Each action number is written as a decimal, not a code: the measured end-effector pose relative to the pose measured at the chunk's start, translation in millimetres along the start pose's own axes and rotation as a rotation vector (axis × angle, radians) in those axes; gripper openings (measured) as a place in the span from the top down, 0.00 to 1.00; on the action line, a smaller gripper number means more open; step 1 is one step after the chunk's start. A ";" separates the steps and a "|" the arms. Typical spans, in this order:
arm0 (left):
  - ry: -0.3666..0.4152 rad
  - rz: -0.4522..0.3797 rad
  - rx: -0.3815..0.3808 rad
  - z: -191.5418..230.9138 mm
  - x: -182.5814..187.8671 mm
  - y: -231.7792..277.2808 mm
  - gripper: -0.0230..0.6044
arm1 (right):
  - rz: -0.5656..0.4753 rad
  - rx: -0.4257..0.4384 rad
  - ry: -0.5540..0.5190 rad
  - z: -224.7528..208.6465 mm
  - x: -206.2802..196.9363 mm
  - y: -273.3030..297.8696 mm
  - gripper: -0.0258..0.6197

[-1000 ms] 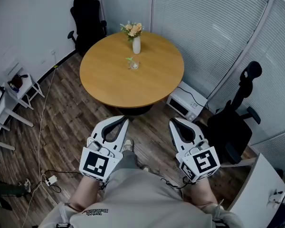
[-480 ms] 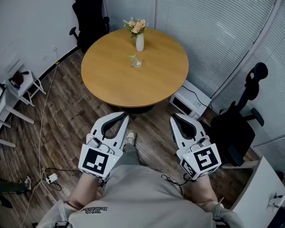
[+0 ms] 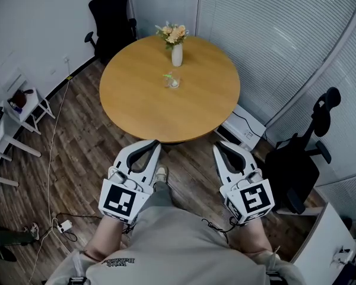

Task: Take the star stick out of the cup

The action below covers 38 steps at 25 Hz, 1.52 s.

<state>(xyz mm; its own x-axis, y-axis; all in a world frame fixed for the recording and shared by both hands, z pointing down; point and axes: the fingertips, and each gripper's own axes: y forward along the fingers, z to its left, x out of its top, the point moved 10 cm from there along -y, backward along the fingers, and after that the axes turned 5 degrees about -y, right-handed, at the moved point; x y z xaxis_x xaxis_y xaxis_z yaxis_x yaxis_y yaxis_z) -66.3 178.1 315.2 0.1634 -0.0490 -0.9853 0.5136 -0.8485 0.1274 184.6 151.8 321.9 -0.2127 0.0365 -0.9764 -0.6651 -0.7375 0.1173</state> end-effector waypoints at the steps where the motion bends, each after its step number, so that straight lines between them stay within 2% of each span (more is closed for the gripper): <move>1: 0.005 0.001 -0.002 6.8 -1.0 5.1 0.93 | 0.005 -0.006 0.002 -4.4 0.4 6.7 0.91; 14: -0.036 0.027 -0.037 101.6 -3.6 88.4 0.93 | 0.071 -0.073 0.011 -63.3 2.9 106.2 0.91; 18: -0.007 0.038 -0.065 135.4 -8.9 112.8 0.93 | 0.090 -0.074 0.018 -73.8 6.5 144.1 0.91; 20: 0.006 0.039 -0.073 154.1 -10.9 124.1 0.93 | 0.093 -0.071 0.016 -77.2 10.5 164.0 0.91; 25: -0.049 0.039 -0.075 197.2 -3.2 147.0 0.93 | 0.084 -0.088 0.007 -84.8 24.3 209.1 0.91; 32: -0.045 0.024 -0.106 255.1 -4.1 169.5 0.93 | 0.096 -0.126 0.003 -87.5 36.5 261.6 0.90; 38: -0.033 0.021 -0.139 290.1 -9.7 190.7 0.93 | 0.115 -0.169 -0.051 -87.9 42.9 292.6 0.91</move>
<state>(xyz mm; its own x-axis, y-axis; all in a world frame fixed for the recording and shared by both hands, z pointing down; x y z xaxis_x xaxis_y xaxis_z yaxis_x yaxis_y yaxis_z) -214.3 -136.1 316.2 0.1489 -0.0852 -0.9852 0.6226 -0.7659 0.1604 43.8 -121.7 298.3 -0.3187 -0.0235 -0.9476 -0.5062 -0.8410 0.1911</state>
